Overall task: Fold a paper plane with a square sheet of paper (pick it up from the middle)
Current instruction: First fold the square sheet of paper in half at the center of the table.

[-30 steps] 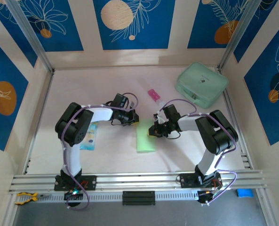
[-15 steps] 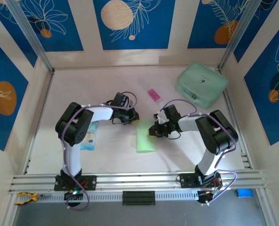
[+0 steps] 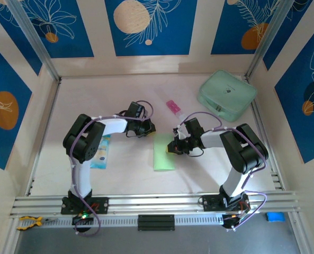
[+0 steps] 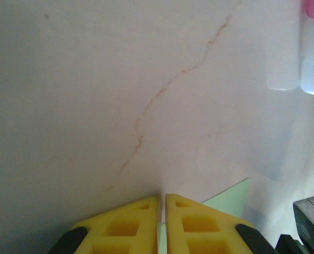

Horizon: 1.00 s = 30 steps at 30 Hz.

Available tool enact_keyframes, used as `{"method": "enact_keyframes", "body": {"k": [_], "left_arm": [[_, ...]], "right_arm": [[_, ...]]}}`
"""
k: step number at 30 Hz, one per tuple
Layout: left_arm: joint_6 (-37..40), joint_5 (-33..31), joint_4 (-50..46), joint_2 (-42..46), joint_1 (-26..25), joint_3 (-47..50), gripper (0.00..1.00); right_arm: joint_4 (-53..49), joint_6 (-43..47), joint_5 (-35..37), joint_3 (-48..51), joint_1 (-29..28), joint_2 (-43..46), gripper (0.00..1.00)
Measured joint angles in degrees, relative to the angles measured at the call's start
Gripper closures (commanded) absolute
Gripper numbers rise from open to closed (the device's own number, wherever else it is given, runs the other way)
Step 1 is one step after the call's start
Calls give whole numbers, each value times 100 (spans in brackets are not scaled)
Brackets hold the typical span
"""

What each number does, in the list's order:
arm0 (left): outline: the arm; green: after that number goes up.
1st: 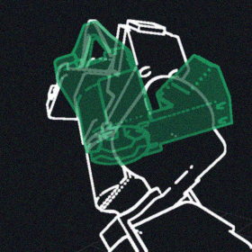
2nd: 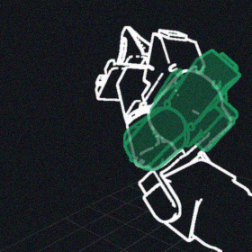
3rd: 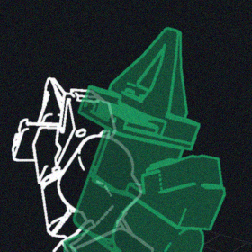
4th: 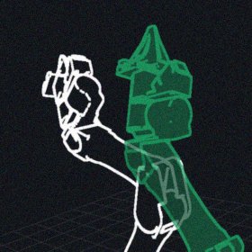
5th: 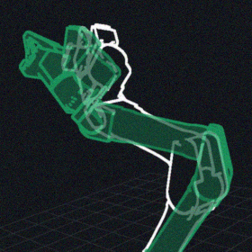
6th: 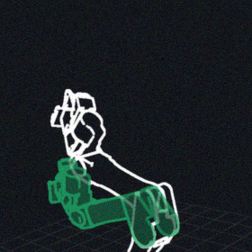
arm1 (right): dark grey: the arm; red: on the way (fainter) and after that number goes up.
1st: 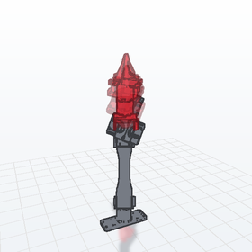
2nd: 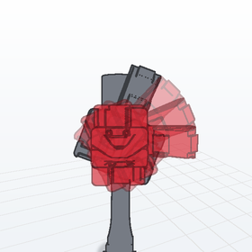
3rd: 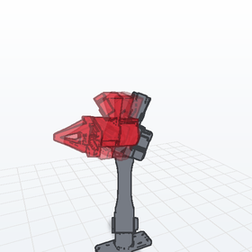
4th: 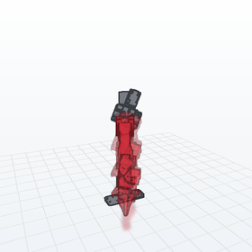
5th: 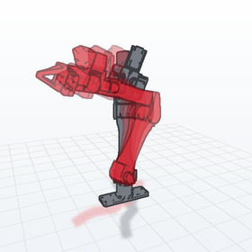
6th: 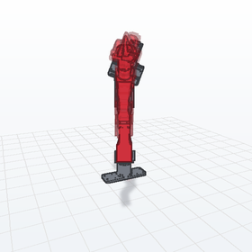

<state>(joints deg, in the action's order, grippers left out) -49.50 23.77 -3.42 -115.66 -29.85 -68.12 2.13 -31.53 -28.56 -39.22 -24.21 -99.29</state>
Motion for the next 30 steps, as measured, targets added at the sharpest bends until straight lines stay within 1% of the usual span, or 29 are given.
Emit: {"method": "enact_keyframes", "body": {"k": [6,9,12,16,20,25,30], "left_arm": [[157,-393,-326,0,11,-201,85],[254,-439,-398,83,11,-195,84],[350,-393,-396,396,-4,-2,84],[396,-83,-103,1062,-140,555,84],[382,363,466,1497,-481,1231,84],[227,922,1239,1488,-846,1956,84],[83,1113,1759,1274,-863,2396,84]], "right_arm": [[2,0,-20,13,13,0,100],[0,0,-26,15,22,0,100],[0,0,-26,20,24,2,100],[0,0,-24,20,24,2,100],[0,0,-22,20,24,4,100],[0,0,-22,22,24,4,100],[2,0,-22,24,24,7,100]]}}
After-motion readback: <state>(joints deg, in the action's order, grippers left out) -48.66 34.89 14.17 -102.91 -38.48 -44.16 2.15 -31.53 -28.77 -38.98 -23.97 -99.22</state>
